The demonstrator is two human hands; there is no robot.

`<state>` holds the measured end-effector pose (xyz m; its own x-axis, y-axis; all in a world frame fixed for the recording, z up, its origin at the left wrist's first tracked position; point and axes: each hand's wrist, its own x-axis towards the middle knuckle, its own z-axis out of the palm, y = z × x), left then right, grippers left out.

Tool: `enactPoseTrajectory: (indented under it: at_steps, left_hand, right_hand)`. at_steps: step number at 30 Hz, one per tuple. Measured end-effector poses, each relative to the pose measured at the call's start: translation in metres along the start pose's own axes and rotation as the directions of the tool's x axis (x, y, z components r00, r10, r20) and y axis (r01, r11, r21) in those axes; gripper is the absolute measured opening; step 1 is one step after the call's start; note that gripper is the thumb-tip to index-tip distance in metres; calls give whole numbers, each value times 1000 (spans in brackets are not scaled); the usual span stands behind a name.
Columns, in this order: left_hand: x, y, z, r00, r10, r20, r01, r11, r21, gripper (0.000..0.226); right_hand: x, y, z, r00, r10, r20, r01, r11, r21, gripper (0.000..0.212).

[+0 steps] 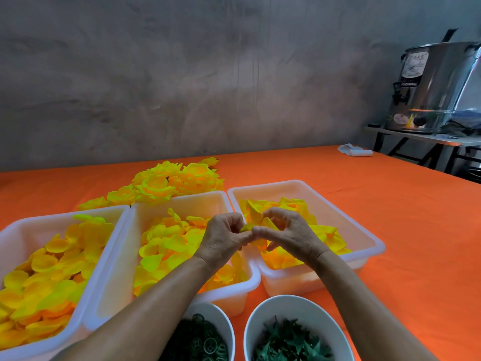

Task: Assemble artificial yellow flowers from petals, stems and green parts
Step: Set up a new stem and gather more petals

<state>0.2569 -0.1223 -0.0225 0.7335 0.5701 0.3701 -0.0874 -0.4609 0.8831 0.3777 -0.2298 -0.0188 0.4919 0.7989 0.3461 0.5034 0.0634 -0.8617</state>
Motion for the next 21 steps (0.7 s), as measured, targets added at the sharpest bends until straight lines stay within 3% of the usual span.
enactPoseTrajectory:
  at_steps: [5, 13, 21]
  left_hand:
    - [-2, 4, -2, 999, 1, 36, 1, 999, -48, 18]
    - [-2, 5, -2, 998, -14, 61, 16, 999, -28, 14]
    - [-1, 2, -2, 1000, -18, 5, 19, 999, -47, 26]
  right_hand:
    - [1, 3, -2, 999, 20, -42, -19, 999, 44, 3]
    - [2, 5, -2, 992, 50, -116, -43, 997, 64, 14]
    - [1, 3, -2, 995, 14, -101, -6, 997, 76, 13]
